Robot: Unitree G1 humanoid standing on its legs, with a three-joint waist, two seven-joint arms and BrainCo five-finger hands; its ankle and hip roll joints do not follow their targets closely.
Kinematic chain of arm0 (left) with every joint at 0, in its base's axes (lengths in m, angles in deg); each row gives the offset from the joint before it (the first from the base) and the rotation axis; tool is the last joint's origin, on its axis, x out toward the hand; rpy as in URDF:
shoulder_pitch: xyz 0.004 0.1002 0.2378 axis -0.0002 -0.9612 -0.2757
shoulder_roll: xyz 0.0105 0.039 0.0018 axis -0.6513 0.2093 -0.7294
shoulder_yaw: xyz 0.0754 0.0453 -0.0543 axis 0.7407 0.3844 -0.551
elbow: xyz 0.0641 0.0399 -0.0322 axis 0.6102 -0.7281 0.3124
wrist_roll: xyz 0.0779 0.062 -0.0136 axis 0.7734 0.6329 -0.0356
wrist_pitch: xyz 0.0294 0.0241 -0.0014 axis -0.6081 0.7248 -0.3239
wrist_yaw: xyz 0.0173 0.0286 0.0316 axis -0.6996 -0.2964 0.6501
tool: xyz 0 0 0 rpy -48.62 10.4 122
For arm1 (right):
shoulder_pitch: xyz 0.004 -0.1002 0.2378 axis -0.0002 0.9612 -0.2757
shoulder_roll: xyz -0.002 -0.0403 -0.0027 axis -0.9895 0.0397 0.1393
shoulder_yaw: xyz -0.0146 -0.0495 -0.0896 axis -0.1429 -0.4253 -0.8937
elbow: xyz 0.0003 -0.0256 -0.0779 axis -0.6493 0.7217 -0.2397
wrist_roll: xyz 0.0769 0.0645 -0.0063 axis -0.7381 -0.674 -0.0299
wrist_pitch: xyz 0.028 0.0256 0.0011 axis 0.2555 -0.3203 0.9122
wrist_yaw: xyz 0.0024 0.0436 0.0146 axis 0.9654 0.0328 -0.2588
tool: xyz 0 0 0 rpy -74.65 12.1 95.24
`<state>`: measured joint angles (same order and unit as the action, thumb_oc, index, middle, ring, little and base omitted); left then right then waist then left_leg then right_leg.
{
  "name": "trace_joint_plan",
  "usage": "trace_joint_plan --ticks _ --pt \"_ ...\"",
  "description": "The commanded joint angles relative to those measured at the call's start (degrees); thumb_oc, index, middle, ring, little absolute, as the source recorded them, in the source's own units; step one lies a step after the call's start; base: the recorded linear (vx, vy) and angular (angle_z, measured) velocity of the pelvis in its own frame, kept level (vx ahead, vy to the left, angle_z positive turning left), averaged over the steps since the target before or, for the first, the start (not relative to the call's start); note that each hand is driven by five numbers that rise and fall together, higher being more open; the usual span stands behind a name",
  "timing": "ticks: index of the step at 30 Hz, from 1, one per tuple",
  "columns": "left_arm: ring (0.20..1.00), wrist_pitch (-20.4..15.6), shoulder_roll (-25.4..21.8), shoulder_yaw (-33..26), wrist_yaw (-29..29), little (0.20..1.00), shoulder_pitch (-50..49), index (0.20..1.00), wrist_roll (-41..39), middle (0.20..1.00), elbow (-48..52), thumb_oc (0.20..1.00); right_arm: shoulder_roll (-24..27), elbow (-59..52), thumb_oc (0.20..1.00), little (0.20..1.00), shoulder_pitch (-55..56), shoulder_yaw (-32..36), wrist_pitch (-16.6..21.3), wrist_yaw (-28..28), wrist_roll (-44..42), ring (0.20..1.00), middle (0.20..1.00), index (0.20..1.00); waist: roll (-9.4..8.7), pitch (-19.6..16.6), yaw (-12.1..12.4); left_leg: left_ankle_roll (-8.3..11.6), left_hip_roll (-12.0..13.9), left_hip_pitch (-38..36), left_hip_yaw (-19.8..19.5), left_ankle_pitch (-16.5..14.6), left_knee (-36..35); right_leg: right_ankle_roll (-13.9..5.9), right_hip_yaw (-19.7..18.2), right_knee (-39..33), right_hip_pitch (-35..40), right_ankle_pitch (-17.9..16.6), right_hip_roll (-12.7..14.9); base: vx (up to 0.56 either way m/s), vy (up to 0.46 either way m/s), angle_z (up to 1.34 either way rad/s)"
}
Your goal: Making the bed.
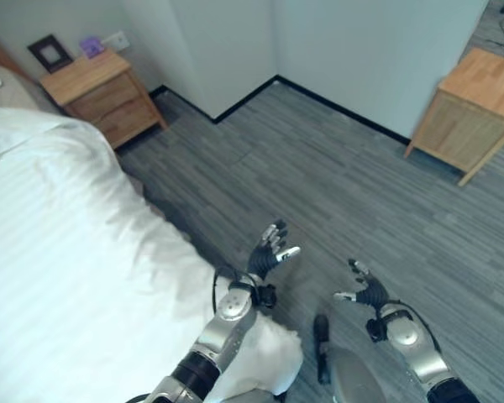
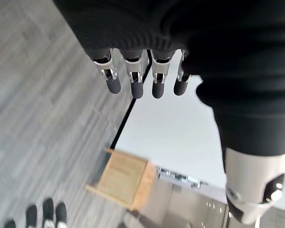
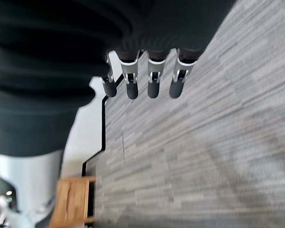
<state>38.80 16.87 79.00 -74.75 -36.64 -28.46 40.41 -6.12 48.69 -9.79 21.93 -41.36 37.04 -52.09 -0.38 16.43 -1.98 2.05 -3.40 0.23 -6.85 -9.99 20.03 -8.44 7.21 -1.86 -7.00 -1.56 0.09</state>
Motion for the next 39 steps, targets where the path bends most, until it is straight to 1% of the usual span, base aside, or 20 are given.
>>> trace_joint_plan --ticks 1,3,5,6,7,11,15,16,17,18,19,22,23,25,27,30,33,35,38,39 --pt "1.0 -1.69 2.13 0.55 0.17 1.0 0.68 1.0 -3.56 1.0 2.38 1.0 3.36 -4.63 1.0 1.0 -2.38 -0.7 2.18 2.29 -1.63 1.0 1.0 1.0 0.5 5.04 3.39 3.36 0.1 10.03 5.87 13.2 19.41 6.4 -2.2 -3.14 10.56 1.18 2.77 0.19 -0.135 1.61" --pt "1.0 -1.47 2.08 0.48 0.1 1.0 0.52 1.0 -3.76 1.0 2.34 1.0 3.32 -4.04 1.0 1.0 -2.76 -0.72 1.9 2.54 -1.53 1.0 1.0 1.0 0.45 5.03 4.05 2.63 1.05 12.68 6.81 11.87 20.31 6.28 -1.97 -3.14 11.55 2.17 2.65 0.2 -0.03 0.46" --pt "1.0 -0.57 2.33 0.54 -0.05 1.0 0.66 1.0 -4.63 1.0 1.66 1.0 2.67 -1.14 1.0 1.0 -3.72 -1.68 1.19 3.02 -0.6 1.0 1.0 1.0 0.04 4.17 5.7 1.15 2.92 13.36 7.39 9.15 7.12 5.65 -1.69 -3.14 14.19 4.93 3.06 0.38 0.058 -0.62" --pt "1.0 -0.56 2.31 0.53 -0.05 1.0 0.68 1.0 -4.63 1.0 1.66 1.0 2.65 -1.12 1.0 1.0 -3.75 -1.69 1.2 3.03 -0.59 1.0 1.0 1.0 -0.13 4.12 5.66 1.13 2.76 13.29 7.42 9.47 6.71 5.63 -1.67 -3.14 14.09 4.88 3.23 0.55 0.252 0.69" --pt "1.0 0.23 2.52 1.45 -1.53 1.0 0.13 1.0 -4.64 1.0 1.27 1.0 2.08 1.68 1.0 1.0 -3.93 -1.78 0.86 2.66 -0.64 1.0 1.0 1.0 1.68 1.93 6.31 1.26 4.26 10.84 4.53 13.08 -14.8 4.65 -1.93 -3.14 15.22 7.21 2.26 0.39 0.208 1.69" --pt "1.0 0.55 2.58 2.84 -2.76 1.0 -0.56 1.0 -3.86 1.0 0.69 1.0 1.83 4.44 1.0 1.0 -2.94 -1.17 0.4 1.9 0.49 1.0 1.0 1.0 2.07 -0.32 5.8 1.05 4.94 6.24 4.86 15.77 -24.14 3.44 -0.69 -3.14 18.22 9.69 2.62 0.39 0.182 0.6" --pt "1.0 0.62 2.37 3.61 -2.77 1.0 0.25 1.0 -3.81 1.0 0.64 1.0 0.66 5.08 1.0 1.0 -2.4 -1.05 0.29 1.93 1.14 1.0 1.0 1.0 0.0 -1.32 5.93 -0.91 3.34 2.17 6.67 13.84 -25.03 1.2 -1.44 6.85 15.67 8.12 4.39 0.35 0.219 -0.29" --pt "1.0 0.55 2.07 3.45 -2.55 1.0 0.77 1.0 -4.14 1.0 0.92 1.0 0.31 5.66 1.0 1.0 -3.53 -1.19 0.02 2.11 1.24 1.0 1.0 1.0 0.21 -0.83 6.18 -1.44 3.71 1.46 7.52 13.3 -25.03 -0.56 -0.98 12.48 12.47 6.33 4.71 0.1 0.142 -0.61" --pt "1.0 0.55 2.06 3.43 -2.55 1.0 0.81 1.0 -4.15 1.0 0.91 1.0 0.3 5.69 1.0 1.0 -3.58 -1.19 0.03 2.11 1.24 1.0 1.0 1.0 0.16 -0.87 6.33 -1.47 3.69 1.55 7.69 13.29 -25.03 -0.59 -1.17 12.88 12.13 6.5 4.77 0.11 0.182 -1.07" --pt "1.0 0.41 1.69 3.38 -2.28 1.0 1.03 1.0 -4.65 1.0 0.54 1.0 -0.07 5.46 1.0 1.0 -4.39 -1.13 -0.08 2.01 0.89 1.0 1.0 1.0 0.89 0.01 6.05 -1.77 4.88 0.45 8.22 12.57 -25.03 -2.63 0.09 21.9 6.39 3.98 5.14 0.12 0.16 -1.34" --pt "1.0 0.28 1.8 3.41 -1.89 1.0 1.13 1.0 -4.9 1.0 0.43 1.0 -0.25 5.2 1.0 1.0 -4.48 -1.1 0.01 2.05 0.66 1.0 1.0 1.0 1.33 0.66 5.61 -1.82 5.12 -0.19 7.86 12.6 -25.03 -2.46 0.32 23.96 4.35 3.26 4.51 0.19 0.187 -1.25" --pt "1.0 0.16 1.76 2.95 -1.83 1.0 0.98 1.0 -4.99 1.0 -0.32 1.0 -0.21 5.17 1.0 1.0 -4.47 -0.81 -0.1 2.07 0.37 1.0 1.0 1.0 1.5 1.27 4.93 -1.71 4.86 -0.95 7.62 12.13 -25.03 -1.62 1.75 21.37 3.54 3.99 4.6 0.15 0.047 -0.5" --pt "1.0 0.27 1.43 2.8 -1.83 1.0 0.95 1.0 -4.41 1.0 -0.68 1.0 -0.42 4.93 1.0 1.0 -4.51 -0.59 -0.04 2.36 0.19 1.0 1.0 1.0 1.46 1.54 4.46 -1.45 4.78 -1.04 7.76 11.55 -25.03 -0.21 2.07 15.58 2.43 4.63 4.39 0.15 -0.01 -0.02" --pt "1.0 0.15 1.26 2.63 -1.84 1.0 0.78 1.0 -4.22 1.0 -0.55 1.0 -0.35 4.82 1.0 1.0 -4.48 -0.5 -0.11 2.36 0.18 1.0 1.0 1.0 1.44 1.67 4.25 -1.46 4.62 -1.25 7.52 11.31 -25.03 -0.07 1.37 13.32 2.51 4.52 4.23 0.13 -0.014 -0.02" --pt "1.0 -0.16 0.56 2.26 -2.69 1.0 0.84 1.0 -3.14 1.0 -0.89 1.0 -0.32 5.19 1.0 1.0 -4.27 -0.62 -0.34 2.21 0.88 1.0 1.0 1.0 0.71 1.38 4.51 -2.02 3.51 -1.96 7.99 9.8 -25.03 -0.22 0.81 5.22 4.94 3.34 5.58 0.15 0.004 0.13" --pt "1.0 0.1 0.85 1.75 -1.81 1.0 0.82 1.0 -1.4 1.0 -0.8 1.0 -0.31 4.88 1.0 1.0 -3.0 -0.02 -0.08 2.14 1.01 1.0 1.0 1.0 0.43 0.58 5.03 -3.01 2.57 -3.34 8.3 8.05 -25.03 -0.33 0.44 7.27 6.1 3.78 6.14 0.14 0.055 -0.09" --pt "1.0 -0.29 0.7 1.02 -0.47 1.0 0.88 1.0 -1.18 1.0 -0.05 1.0 -0.38 4.06 1.0 1.0 -2.67 0.32 -0.17 2.07 0.77 1.0 1.0 1.0 1.67 1.39 4.32 -3.49 3.18 -5.14 8.68 7.28 -25.03 -3.59 2.55 20.94 -0.19 -0.3 7.62 0.1 0.066 -0.43" --pt "1.0 -0.66 0.55 0.46 0.77 1.0 1.39 1.0 -0.88 1.0 -0.27 1.0 -0.62 3.06 1.0 1.0 -2.53 1.06 -0.06 1.95 -0.12 1.0 1.0 1.0 2.21 2.17 3.58 -3.25 3.76 -6.3 9.13 6.17 -25.03 -3.68 4.87 25.1 -3.41 -0.76 8.25 0.14 0.022 -0.4" --pt "1.0 -0.83 0.63 0.13 1.17 1.0 1.92 1.0 -0.92 1.0 -0.34 1.0 -0.73 1.86 1.0 1.0 -1.89 1.68 0.07 1.97 -0.87 1.0 1.0 1.0 2.27 2.5 2.51 -2.84 3.68 -7.23 8.91 5.43 -25.03 -2.65 6.98 21.12 -4.8 0.24 7.36 0.23 -0.077 0.05" --pt "1.0 -0.87 0.57 -0.35 1.18 1.0 1.71 1.0 -0.97 1.0 -0.32 1.0 -0.48 1.21 1.0 1.0 -1.35 2.35 0.23 2.15 -1.6 1.0 1.0 1.0 1.74 2.32 1.63 -2.35 3.25 -8.17 8.34 4.67 -25.03 -1.33 6.86 13.2 -5.23 0.46 5.89 0.32 -0.159 0.05"
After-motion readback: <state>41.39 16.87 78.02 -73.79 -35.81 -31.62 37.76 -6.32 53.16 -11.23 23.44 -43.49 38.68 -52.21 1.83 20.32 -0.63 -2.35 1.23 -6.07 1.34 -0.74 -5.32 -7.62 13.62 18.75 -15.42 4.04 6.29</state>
